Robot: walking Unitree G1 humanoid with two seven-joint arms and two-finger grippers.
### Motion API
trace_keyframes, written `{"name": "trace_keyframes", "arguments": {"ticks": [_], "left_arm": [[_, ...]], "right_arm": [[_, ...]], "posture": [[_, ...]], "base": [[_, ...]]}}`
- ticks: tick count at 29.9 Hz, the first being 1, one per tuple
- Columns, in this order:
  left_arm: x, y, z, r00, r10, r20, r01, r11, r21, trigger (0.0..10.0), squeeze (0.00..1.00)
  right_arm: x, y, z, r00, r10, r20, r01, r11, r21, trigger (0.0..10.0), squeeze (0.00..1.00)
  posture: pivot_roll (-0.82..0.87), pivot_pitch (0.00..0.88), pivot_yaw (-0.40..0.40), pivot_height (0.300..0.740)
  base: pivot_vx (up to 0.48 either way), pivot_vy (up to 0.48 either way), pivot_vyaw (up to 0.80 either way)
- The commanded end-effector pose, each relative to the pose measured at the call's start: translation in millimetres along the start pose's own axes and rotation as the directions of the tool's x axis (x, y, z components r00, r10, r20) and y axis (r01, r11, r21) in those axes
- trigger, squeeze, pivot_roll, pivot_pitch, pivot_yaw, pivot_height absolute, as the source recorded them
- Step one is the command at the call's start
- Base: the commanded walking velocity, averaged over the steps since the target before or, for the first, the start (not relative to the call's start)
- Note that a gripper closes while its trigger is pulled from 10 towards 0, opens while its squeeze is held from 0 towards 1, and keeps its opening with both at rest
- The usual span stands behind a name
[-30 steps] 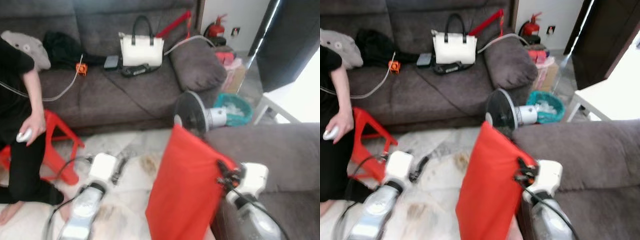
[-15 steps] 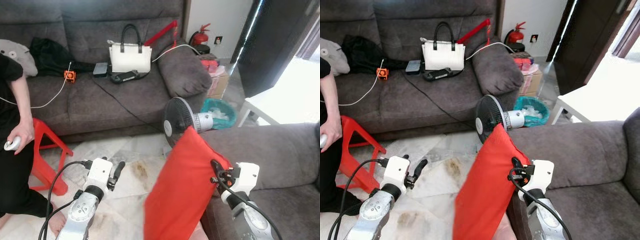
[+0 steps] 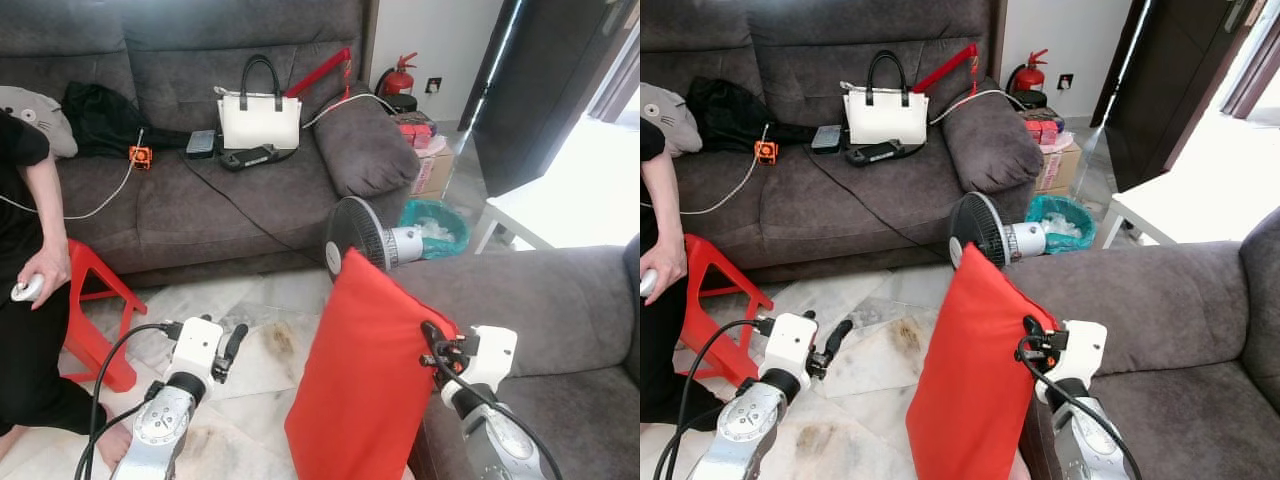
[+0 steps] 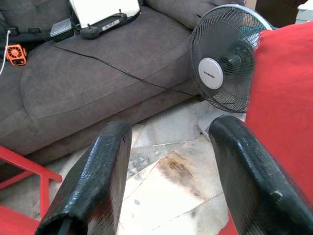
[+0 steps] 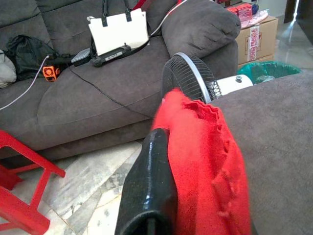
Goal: Move the pillow to the sofa from floor
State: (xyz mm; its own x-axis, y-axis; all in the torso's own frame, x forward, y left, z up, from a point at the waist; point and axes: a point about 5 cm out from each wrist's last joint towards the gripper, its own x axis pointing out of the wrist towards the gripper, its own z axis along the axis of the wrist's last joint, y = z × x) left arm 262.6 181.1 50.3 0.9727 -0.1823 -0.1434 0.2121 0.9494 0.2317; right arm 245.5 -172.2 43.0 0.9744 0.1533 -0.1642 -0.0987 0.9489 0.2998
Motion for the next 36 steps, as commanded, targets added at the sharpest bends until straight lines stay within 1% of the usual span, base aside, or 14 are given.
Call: {"name": "trace_keyframes", "arguments": {"ticks": [1, 12, 36], "left_arm": [[-0.9, -1.0, 0.1, 1.0, -0.009, 0.003, 0.009, 1.0, 0.005, 10.0, 0.0], [-0.9, -2.4, 0.8, 1.0, -0.013, 0.01, 0.013, 1.0, 0.006, 10.0, 0.0], [-1.3, -1.6, -1.1, 1.0, -0.027, 0.007, 0.027, 0.999, 0.018, 10.0, 0.0]], "right_arm": [[6.8, 0.4, 27.2, 0.991, 0.007, 0.135, -0.005, 1.0, -0.018, 10.0, 0.0], [7.8, -1.6, 27.4, 0.991, -0.004, 0.136, 0.006, 1.0, -0.011, 10.0, 0.0], [11.1, -2.8, 26.8, 0.989, -0.014, 0.148, 0.014, 1.0, 0.001, 10.0, 0.0]], "posture": [[0.12, 0.0, -0.037, 0.74], [0.12, 0.0, -0.039, 0.74], [0.11, 0.0, -0.026, 0.74]], "base": [[-0.24, 0.0, 0.0], [-0.267, 0.0, 0.0], [-0.318, 0.0, 0.0]]}}
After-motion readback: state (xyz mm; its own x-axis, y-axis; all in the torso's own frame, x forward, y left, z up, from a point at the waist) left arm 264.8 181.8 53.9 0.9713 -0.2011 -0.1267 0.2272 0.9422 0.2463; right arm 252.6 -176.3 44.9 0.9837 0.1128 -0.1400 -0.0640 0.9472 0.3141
